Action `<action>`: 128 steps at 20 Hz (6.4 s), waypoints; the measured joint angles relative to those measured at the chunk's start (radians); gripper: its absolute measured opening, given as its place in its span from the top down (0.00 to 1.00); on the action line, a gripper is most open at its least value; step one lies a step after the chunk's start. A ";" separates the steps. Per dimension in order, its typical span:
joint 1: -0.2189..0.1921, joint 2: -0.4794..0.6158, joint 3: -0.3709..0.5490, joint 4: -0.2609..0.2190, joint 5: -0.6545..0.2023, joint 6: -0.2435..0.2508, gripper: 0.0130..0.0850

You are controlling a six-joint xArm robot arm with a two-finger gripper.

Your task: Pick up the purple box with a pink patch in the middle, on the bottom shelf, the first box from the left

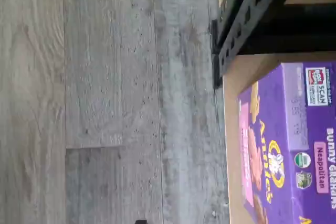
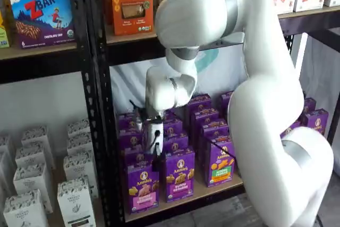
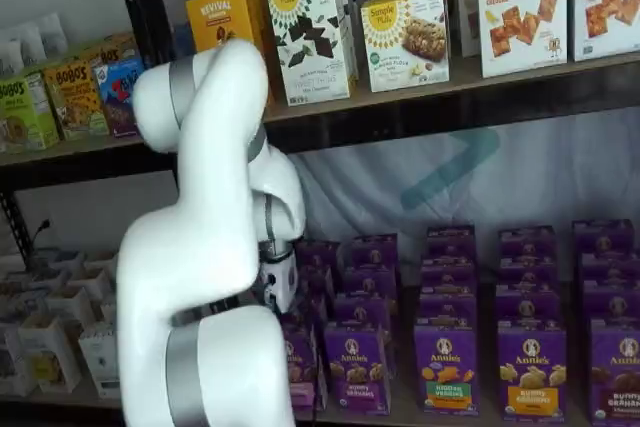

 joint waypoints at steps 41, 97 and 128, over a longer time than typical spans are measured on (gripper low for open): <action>-0.020 0.288 -0.289 -0.206 -0.020 0.162 0.00; -0.013 0.410 -0.394 -0.246 -0.013 0.203 0.67; 0.028 0.078 0.081 -0.281 -0.167 0.277 0.78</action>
